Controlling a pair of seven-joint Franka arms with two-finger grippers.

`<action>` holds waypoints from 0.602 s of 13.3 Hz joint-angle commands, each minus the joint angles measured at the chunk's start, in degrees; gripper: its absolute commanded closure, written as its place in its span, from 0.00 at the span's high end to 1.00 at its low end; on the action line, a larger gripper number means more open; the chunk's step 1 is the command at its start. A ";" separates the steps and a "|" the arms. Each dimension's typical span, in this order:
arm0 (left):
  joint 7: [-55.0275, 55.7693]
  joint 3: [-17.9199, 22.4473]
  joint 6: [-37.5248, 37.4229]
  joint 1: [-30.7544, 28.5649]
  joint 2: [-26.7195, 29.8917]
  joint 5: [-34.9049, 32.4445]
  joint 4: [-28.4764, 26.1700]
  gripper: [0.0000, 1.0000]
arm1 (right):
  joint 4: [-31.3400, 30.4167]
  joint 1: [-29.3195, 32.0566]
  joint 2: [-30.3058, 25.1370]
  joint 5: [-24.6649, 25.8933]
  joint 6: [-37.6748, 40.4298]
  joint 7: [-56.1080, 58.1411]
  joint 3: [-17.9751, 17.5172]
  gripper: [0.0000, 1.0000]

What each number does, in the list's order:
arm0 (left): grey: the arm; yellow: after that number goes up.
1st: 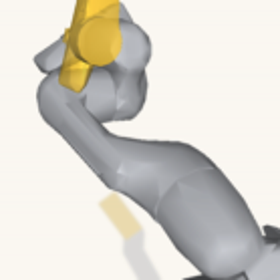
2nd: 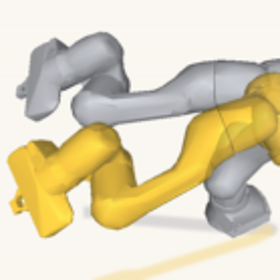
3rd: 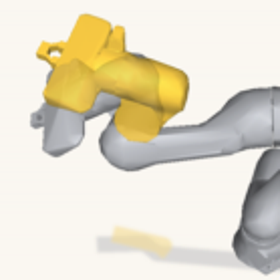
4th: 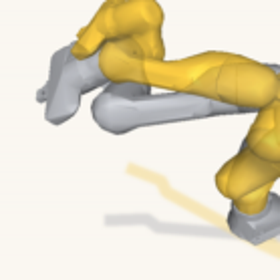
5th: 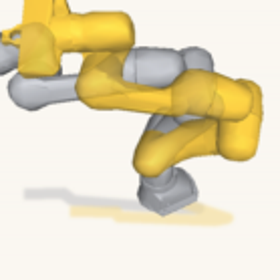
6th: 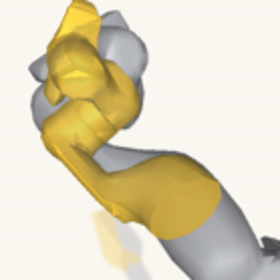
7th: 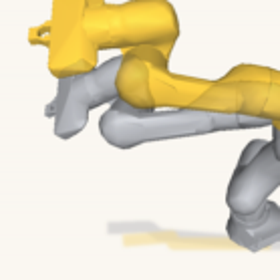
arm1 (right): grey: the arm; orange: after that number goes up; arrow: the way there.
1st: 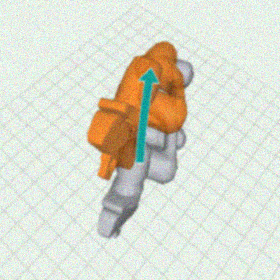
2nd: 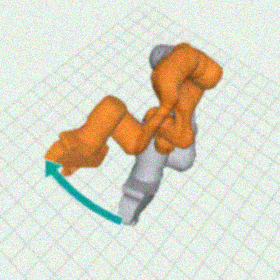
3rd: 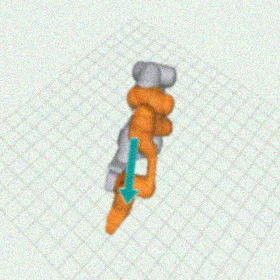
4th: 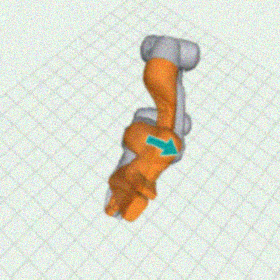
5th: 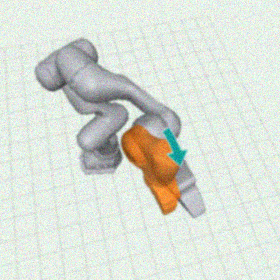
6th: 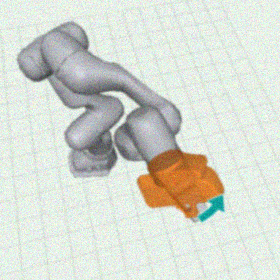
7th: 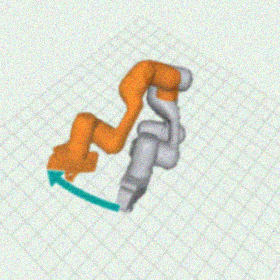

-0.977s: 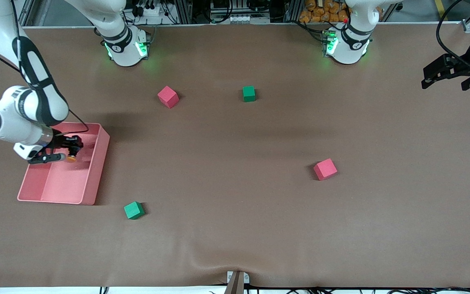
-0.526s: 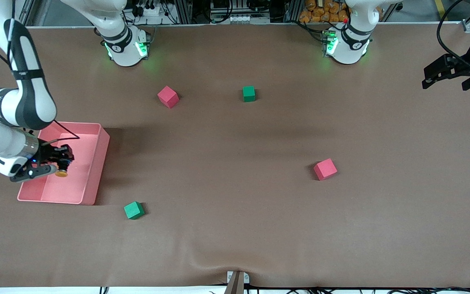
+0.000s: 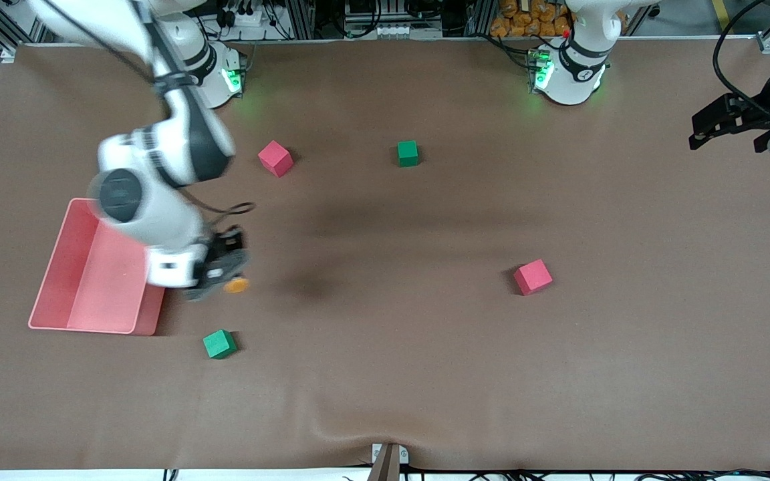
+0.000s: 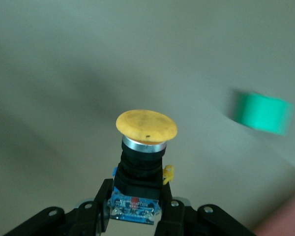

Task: Place and upright button with both arms
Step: 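Lift the button out of the tray and carry it to mid-table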

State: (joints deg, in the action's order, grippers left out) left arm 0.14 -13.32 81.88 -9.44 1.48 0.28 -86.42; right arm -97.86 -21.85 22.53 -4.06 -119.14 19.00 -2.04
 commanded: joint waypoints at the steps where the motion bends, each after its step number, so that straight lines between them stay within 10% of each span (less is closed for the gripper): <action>1: 0.30 -0.30 1.52 0.30 -1.91 -0.81 0.37 1.00 | 9.51 -6.86 8.56 -2.88 0.66 -6.13 0.98 0.00; 8: 0.30 -0.74 4.16 0.39 -6.21 -0.80 0.37 1.00 | 17.71 -21.64 21.23 -3.06 -13.63 -35.14 0.90 0.00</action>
State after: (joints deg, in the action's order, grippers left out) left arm 0.14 -13.72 84.91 -8.99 -3.19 0.28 -86.46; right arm -83.50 -40.09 39.51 -6.42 -128.70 -9.39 -1.92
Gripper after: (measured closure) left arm 0.000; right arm 0.581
